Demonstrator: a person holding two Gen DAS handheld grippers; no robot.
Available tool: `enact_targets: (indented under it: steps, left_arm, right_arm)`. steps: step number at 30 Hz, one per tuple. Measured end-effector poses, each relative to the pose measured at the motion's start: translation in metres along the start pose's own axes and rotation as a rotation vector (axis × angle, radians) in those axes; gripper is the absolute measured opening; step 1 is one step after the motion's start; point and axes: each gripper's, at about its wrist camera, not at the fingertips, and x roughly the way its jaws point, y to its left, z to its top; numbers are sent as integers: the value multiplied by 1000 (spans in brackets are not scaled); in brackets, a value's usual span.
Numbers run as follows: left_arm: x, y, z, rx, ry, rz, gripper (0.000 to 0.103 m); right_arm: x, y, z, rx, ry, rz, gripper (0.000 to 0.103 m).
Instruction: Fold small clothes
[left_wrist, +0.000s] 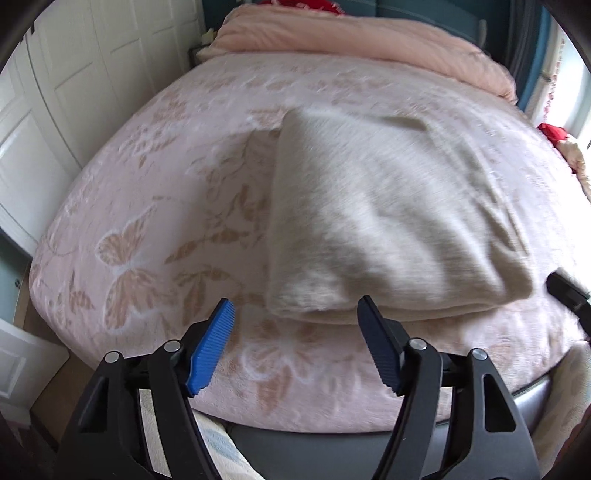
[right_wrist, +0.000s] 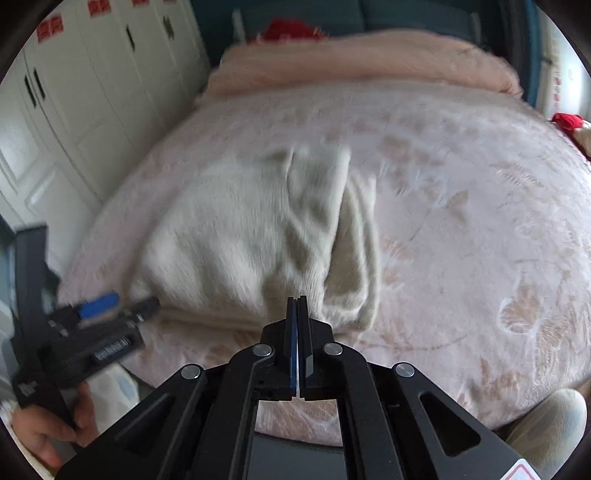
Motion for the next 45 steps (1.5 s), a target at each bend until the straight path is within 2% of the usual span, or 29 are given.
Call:
enact_targets:
  steps: [2,4,6,9,10,11,13,15,16,17,18,20,22,23,26,28,30,33,35,38,40,41,43,45]
  left_arm:
    - [19,1,-1,-8,34,13,68]
    - [35,5,-4,-32,61,19,68]
    - [42,11,-5,-68,53,-9,69]
    - [31,11,-5,-61,20,4,69]
    - [24,13,-5,-63,-6,12,69]
    - [21,17,-6,-75,-17,14,69]
    - [23,25,-6,-111,-2,-4,69]
    - [29,28,-5,-120,17,-1,69]
    - [30,29,-4,-120,18,2,69]
    - [29,30,-3,-130,10,1,69]
    - [29,32,-1,-141,3,-5,65]
    - [29,36,1,-155,-6,-10,61]
    - [35,42,1,-165,5,2,61]
    - [39,45,-1,-165,17,7,61]
    - [46,41,-5,-145,13,34,63]
    - [46,33,-4,-104,10,78,63]
    - [43,35,-3,-102,17,71,64]
    - [31,36,-6,-86,19,45,64]
    - [22,33,-9,-63,3,49,64]
    - [22,30,-10,-64,9,48,63]
    - [27,29,-10,-62,21,58,63]
    - [28,29,-11,-69,27,56,63]
    - [25,30,-12,-78,33,49,63]
    - [16,29,-14,-66,18,52,62]
  right_arm:
    - [45,-14,-10,37,153,-39,0]
    - [47,-24,-17,84,120,9,0]
    - [30,-22,-14,91,95,11,0]
    - [-14,-7,-6,23,-40,22,2]
    - [-21,-2,-5,0,-67,18,12]
    - [-25,4,-2,-22,-86,14,34]
    - [-16,11,3,-46,-82,38,60]
    - [8,17,8,-62,-34,19,60]
    - [20,18,10,-72,-15,7,52]
    - [28,17,13,-78,6,1,26]
    - [32,13,14,-66,22,-7,11]
    - [18,-5,19,30,-13,72,10]
    - [0,-16,21,43,-64,80,8]
    - [1,-20,22,38,-58,72,8]
    - [46,-25,8,21,71,57,8]
    - [46,-12,5,-33,37,7,9]
    - [35,0,8,-63,25,-22,10]
    - [-6,7,12,-46,-87,-8,11]
    - [-19,9,13,-26,-118,8,11]
    - [-2,6,18,-48,-71,-19,13]
    - [35,-4,11,-35,43,-35,14]
    - [40,-10,7,-6,52,-9,12]
    - [23,-12,4,26,12,18,14]
    - [-1,-11,1,21,-37,7,19]
